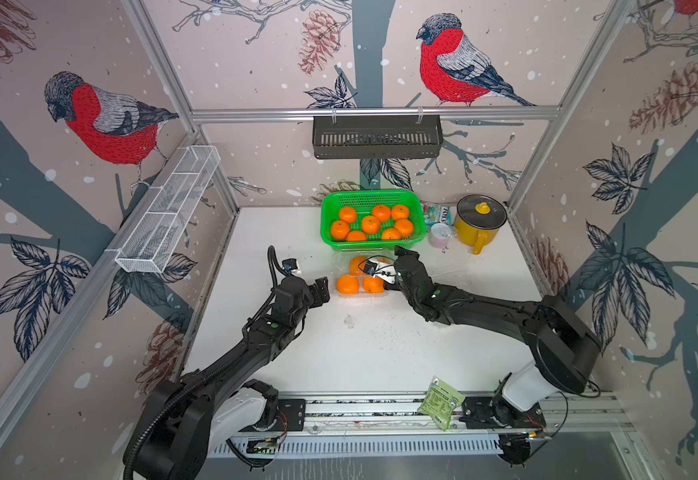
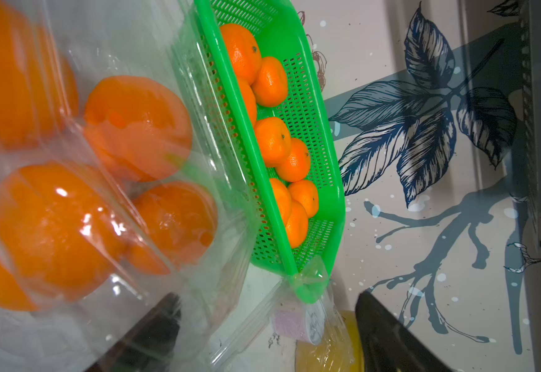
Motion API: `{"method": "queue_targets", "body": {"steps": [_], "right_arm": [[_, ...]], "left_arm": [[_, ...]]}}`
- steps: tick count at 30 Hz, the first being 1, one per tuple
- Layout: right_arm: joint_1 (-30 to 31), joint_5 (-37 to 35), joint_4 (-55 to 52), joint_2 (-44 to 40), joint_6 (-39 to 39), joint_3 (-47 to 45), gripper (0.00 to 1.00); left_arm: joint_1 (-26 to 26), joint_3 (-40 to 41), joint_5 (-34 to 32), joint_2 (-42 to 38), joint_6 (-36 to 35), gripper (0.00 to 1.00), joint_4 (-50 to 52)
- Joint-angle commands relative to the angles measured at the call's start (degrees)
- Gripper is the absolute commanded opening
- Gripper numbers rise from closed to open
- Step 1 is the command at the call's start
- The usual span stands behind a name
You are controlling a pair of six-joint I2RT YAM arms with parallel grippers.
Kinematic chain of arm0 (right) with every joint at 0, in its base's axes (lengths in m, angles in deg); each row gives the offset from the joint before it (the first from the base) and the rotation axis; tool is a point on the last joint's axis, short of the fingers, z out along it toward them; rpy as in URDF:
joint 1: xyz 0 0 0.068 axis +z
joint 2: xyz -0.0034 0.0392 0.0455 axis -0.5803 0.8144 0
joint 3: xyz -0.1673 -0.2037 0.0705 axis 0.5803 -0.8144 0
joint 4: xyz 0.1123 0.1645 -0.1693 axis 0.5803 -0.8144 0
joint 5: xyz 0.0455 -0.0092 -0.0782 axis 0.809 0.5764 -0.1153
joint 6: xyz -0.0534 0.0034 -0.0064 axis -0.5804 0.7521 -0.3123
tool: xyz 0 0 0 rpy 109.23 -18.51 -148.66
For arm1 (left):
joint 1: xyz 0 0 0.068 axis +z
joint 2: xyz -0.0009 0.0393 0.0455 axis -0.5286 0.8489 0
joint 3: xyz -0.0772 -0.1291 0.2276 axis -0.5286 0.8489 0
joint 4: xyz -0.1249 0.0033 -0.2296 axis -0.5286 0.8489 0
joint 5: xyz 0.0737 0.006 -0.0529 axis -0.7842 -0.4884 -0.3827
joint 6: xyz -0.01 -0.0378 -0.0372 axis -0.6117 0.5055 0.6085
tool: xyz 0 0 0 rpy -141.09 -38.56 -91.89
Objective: Take oranges out of containers
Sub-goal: Adjust the packing box at the center of the board.
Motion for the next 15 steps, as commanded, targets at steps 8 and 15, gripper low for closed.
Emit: {"method": "queue_targets", "body": {"steps": [8, 15], "right_arm": [[-3.3, 4.1, 1.9, 2.6, 3.8, 5.6, 0.87], [-5.0, 5.1, 0.9, 4.4, 5.3, 8.9, 0.87]], "left_arm": [[-0.3, -5.0, 7.6, 11.0, -17.1, 0.82, -12.5], [-0.3, -10.2, 11.2, 16.8, -27.2, 0.79, -18.3]]}}
